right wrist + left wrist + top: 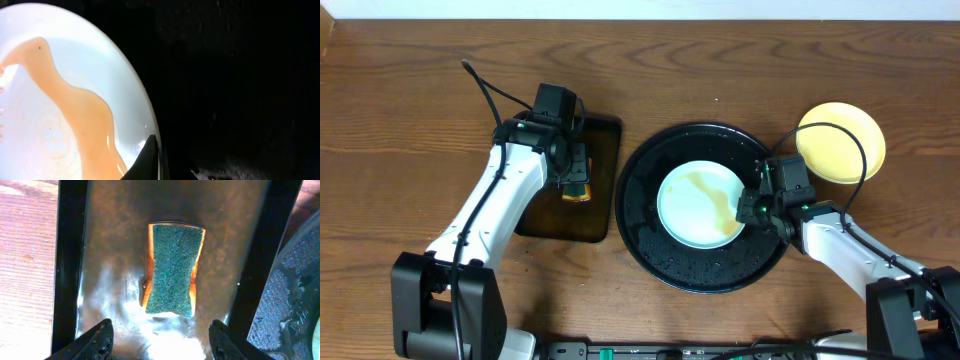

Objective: Clean dirty plates on tray and stack at the side
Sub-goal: 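Return the sponge to the small black tray and release it, then lift the blue plate right and place it onto the yellow plate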

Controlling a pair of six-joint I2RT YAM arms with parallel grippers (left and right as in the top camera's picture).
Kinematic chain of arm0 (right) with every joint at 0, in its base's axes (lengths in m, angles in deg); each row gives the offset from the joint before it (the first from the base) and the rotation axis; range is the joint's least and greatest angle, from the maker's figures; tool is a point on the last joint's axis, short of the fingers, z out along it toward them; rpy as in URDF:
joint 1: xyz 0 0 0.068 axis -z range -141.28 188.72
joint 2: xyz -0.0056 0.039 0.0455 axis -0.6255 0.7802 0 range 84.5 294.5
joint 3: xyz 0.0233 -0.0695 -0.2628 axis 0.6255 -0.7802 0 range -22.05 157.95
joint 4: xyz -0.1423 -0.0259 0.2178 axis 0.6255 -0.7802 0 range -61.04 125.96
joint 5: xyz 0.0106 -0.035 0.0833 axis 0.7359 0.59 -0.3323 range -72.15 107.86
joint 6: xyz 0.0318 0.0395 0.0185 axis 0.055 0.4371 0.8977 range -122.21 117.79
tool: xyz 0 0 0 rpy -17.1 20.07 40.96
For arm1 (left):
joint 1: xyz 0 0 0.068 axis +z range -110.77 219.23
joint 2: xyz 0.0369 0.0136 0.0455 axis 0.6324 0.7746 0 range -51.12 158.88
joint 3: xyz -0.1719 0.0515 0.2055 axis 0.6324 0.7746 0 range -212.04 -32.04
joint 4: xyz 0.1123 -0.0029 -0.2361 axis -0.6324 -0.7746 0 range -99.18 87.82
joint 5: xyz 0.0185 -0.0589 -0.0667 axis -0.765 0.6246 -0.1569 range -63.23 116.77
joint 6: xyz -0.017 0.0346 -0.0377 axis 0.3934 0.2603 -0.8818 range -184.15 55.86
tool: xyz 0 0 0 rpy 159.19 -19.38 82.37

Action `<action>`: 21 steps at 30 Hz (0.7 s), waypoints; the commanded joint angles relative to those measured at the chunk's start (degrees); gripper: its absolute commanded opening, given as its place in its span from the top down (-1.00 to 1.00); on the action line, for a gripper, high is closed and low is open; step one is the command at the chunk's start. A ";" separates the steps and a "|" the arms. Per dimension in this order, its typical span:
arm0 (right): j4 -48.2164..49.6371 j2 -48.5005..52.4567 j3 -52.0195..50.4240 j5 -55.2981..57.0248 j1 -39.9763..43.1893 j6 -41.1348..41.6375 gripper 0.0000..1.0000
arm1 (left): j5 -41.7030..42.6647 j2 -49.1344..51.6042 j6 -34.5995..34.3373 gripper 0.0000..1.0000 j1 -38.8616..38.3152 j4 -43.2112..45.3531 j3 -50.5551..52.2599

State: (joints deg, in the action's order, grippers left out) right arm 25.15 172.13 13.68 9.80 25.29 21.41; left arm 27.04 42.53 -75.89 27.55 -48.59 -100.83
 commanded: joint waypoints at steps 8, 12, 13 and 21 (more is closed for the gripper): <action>2.89 -8.92 3.89 6.91 0.11 -10.16 0.98 | 0.20 0.33 0.50 -0.26 0.20 -0.52 -0.04; 2.69 -12.74 4.15 12.92 0.04 -17.05 0.97 | 0.20 0.33 0.50 -0.35 0.20 -0.48 -0.04; 2.69 -13.27 4.15 14.27 -0.04 -18.78 0.97 | 0.20 0.33 0.50 -0.37 0.20 -0.48 -0.04; 5.16 -14.69 4.57 30.25 -3.32 -31.93 0.98 | 0.20 0.33 0.50 -0.40 0.20 -0.46 -0.04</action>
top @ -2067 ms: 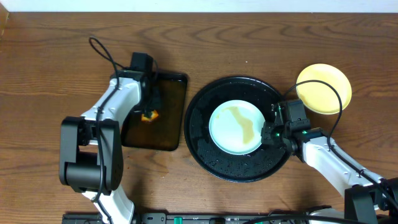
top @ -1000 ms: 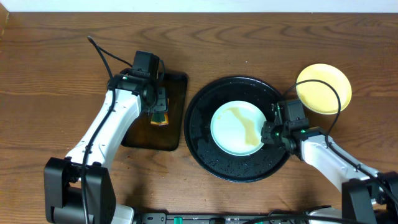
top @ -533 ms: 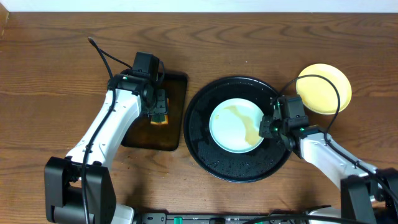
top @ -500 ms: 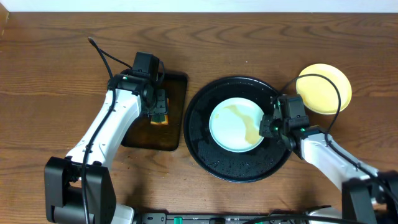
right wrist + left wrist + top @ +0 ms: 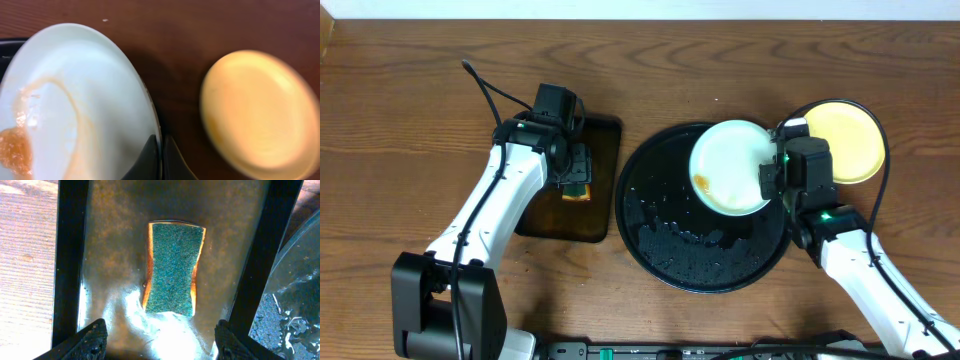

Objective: Clean dirty plates on tray and stack at the side
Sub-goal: 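Lift the blue plate right and place it onto the yellow plate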

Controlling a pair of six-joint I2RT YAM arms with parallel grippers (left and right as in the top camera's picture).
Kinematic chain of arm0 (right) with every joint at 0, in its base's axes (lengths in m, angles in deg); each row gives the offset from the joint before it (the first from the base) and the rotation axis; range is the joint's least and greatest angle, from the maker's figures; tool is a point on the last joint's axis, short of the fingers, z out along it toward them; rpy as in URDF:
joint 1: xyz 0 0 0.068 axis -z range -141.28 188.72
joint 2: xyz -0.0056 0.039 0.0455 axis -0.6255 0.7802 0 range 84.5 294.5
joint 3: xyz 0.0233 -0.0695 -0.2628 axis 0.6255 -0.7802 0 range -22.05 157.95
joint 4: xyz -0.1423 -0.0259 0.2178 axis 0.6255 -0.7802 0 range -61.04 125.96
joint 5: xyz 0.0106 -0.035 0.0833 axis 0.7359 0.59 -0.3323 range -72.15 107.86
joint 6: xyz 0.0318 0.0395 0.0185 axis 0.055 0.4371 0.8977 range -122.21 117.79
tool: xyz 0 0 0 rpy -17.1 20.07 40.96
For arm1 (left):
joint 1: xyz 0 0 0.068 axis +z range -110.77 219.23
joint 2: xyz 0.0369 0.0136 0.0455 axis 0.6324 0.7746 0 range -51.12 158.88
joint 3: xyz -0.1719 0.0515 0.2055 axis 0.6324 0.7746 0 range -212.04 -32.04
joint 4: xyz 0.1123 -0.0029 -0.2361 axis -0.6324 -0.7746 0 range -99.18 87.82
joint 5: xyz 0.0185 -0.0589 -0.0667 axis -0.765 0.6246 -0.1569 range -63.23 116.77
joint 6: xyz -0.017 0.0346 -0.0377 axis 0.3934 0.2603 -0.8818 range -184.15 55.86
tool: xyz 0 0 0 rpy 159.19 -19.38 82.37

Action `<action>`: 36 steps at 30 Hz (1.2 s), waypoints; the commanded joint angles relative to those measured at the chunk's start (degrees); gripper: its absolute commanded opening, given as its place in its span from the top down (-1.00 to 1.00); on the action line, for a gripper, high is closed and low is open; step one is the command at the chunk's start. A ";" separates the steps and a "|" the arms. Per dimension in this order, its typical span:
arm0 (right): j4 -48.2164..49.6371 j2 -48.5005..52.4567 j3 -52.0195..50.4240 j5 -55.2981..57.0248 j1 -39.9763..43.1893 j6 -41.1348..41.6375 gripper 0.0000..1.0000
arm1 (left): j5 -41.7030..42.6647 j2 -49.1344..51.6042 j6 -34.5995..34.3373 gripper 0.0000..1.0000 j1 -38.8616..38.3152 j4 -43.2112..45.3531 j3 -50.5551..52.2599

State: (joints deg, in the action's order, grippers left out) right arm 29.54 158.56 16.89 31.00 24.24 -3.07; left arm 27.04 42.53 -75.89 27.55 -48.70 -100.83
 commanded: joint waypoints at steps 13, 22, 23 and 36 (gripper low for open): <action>12.96 -1.09 1.79 30.45 -23.43 -22.60 0.97 | 0.20 0.33 0.50 -0.40 0.20 -0.35 -0.04; 17.38 -1.09 1.79 37.66 -28.57 -28.59 0.97 | 0.20 0.33 0.50 -0.41 0.20 -0.33 -0.04; 17.38 -1.09 1.79 37.66 -28.57 -28.57 0.97 | 0.20 0.33 0.50 -0.40 0.20 -0.35 -0.04; 10.23 -1.09 1.79 29.83 -16.35 -0.59 0.98 | 0.20 0.33 0.50 -0.41 0.20 -0.35 -0.04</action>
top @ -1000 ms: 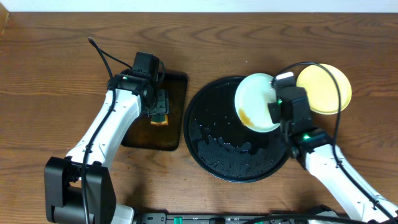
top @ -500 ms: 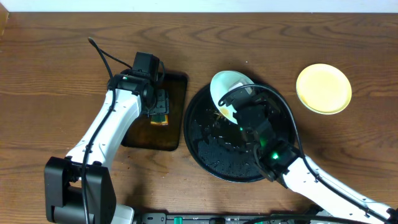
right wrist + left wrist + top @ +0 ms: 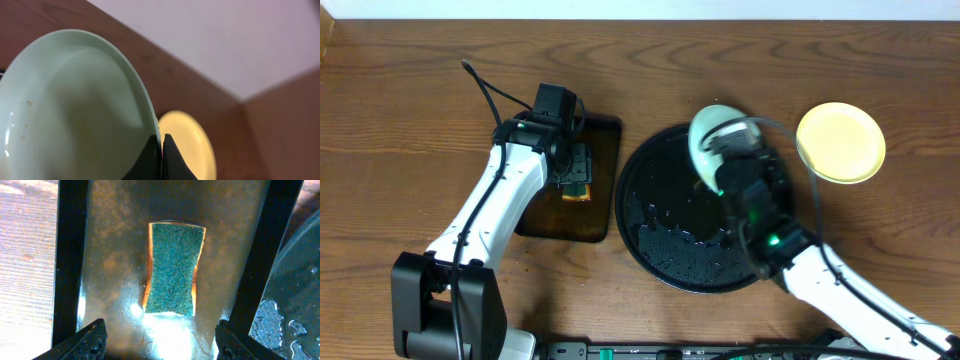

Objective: Clean dirty plates on tray and stack at the side
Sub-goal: 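Lift the blue plate right and place it onto the yellow plate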

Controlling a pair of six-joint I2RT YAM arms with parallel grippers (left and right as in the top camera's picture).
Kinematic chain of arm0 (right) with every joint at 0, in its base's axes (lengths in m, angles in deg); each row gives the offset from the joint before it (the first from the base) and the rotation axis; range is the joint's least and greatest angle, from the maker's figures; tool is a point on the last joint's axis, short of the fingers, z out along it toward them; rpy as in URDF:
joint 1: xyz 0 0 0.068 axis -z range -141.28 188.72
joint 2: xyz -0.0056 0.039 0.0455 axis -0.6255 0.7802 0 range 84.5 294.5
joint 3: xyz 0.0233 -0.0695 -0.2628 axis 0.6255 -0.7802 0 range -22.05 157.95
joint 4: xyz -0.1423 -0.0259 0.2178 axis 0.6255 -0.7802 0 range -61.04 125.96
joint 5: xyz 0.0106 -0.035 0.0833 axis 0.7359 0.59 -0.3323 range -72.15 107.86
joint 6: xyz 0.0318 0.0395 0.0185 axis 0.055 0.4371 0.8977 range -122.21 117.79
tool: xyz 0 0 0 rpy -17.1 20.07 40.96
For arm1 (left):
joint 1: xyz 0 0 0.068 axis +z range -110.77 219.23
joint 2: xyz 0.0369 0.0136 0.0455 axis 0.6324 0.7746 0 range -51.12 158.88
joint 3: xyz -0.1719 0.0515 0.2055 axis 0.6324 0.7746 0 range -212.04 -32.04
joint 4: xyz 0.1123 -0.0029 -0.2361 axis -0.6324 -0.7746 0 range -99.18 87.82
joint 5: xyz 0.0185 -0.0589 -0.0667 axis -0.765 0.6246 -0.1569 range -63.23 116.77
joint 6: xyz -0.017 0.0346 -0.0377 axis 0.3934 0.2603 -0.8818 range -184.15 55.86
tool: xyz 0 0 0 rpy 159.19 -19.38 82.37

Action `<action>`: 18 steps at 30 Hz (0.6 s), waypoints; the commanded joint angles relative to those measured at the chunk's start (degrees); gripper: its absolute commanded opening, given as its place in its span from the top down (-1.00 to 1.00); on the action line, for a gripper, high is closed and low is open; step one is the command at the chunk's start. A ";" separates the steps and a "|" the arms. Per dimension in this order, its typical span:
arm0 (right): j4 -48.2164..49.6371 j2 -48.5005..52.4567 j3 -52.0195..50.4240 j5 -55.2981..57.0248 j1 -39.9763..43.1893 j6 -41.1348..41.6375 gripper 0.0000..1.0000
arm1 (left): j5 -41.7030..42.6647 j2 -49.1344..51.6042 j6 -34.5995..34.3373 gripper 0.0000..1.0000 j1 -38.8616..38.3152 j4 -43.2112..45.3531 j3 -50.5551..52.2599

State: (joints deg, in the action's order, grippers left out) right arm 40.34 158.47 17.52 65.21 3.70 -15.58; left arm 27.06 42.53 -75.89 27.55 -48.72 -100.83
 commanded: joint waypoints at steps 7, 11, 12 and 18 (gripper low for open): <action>-0.09 -1.01 1.90 -13.16 17.00 18.69 0.98 | 0.17 0.33 0.50 -0.40 0.20 -0.35 -0.04; 0.59 -1.01 2.05 -17.81 25.66 24.83 0.98 | 0.17 0.33 0.50 -0.40 0.20 -0.33 -0.04; 0.50 -1.01 2.05 -18.69 27.56 26.58 0.98 | 0.17 0.33 0.50 -0.40 0.20 -0.35 -0.04; 0.09 -0.42 2.05 -25.07 40.35 37.53 0.98 | 0.17 0.33 0.50 -0.41 0.20 -0.35 -0.04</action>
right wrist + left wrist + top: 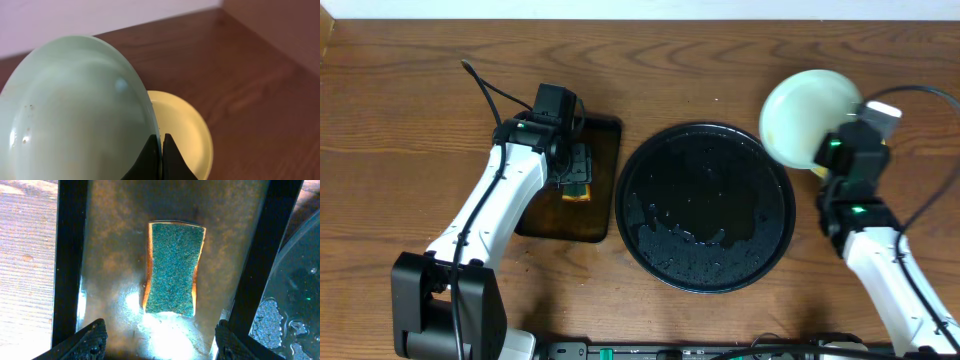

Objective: Clean dirty plates on tray and stack at the side
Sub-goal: 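Lift the blue plate right and place it onto the yellow plate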

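Note:
My right gripper [160,145] is shut on the rim of a pale green plate [807,116], held tilted in the air at the table's right side. Under and behind it lies a yellow plate [185,125], mostly covered in the overhead view. The round black tray [707,205] in the middle is wet and holds no plate. My left gripper [159,337] stands open over the dark rectangular tray [606,160], just short of the green-topped sponge [173,269] lying there.
The brown wooden table [410,130] carries both trays. A black cable [490,88] runs from the left arm toward the back. A wall rises behind the table in the right wrist view.
My right gripper has carried the green plate from above the black tray's back rim to the right, over the yellow plate. The left gripper and the sponge have not moved.
The stained plate lay in the black tray with my right gripper on its rim. Then it was lifted at the tray's right back, the stain pooled low. Then it stood tilted over the tray, nearly clean. Now it hangs over the yellow plate.

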Controlling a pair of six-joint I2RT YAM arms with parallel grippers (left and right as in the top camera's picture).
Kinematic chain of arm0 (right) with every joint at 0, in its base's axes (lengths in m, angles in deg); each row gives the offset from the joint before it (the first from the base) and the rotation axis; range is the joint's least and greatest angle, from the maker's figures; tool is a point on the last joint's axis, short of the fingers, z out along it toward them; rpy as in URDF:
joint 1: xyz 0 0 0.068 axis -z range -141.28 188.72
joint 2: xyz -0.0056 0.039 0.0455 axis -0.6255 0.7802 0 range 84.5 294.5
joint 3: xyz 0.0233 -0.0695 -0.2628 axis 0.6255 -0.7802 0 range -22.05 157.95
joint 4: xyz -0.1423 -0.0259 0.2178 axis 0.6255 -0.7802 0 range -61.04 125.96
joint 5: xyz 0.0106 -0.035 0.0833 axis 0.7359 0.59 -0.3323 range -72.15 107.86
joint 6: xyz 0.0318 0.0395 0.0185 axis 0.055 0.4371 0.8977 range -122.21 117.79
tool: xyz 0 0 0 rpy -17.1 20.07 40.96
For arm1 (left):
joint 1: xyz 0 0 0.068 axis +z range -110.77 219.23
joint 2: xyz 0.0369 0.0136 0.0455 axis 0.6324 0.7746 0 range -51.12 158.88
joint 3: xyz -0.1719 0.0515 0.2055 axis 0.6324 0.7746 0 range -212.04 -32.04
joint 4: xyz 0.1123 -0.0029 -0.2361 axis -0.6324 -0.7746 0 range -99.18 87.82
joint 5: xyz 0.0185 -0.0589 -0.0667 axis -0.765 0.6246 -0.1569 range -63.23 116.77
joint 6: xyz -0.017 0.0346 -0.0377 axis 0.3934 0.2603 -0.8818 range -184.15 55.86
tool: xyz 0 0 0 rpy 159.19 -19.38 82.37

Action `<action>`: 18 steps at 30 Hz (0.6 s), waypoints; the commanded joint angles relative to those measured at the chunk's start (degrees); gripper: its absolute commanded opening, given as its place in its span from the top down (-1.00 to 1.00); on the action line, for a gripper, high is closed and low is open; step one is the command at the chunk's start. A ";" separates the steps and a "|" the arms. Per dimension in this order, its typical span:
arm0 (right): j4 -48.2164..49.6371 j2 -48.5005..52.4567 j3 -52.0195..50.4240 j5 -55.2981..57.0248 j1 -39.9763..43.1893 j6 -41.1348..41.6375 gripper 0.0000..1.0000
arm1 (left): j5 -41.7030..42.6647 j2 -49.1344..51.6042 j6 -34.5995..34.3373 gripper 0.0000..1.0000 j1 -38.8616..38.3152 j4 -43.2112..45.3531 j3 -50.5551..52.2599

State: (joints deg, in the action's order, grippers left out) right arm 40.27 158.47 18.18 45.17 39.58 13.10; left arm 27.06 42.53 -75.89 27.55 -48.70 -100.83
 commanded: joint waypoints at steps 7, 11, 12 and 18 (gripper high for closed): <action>2.12 4.07 1.40 -12.63 13.84 14.01 0.98 | 0.17 0.33 0.50 -0.41 0.20 -0.35 -0.04; 4.66 7.76 1.40 -13.86 15.91 14.01 0.98 | 0.17 0.33 0.50 -0.41 0.20 -0.39 -0.04; 5.53 8.66 1.40 -13.86 16.20 14.01 0.97 | 0.17 0.33 0.50 -0.41 0.20 -0.37 -0.04; 10.82 12.11 1.40 -15.04 16.70 13.86 0.97 | 0.24 0.33 0.50 -0.40 0.20 -0.39 -0.04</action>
State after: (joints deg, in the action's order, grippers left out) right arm 49.93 169.86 18.36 31.70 55.58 25.84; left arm 27.04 42.53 -75.89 27.55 -48.72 -100.83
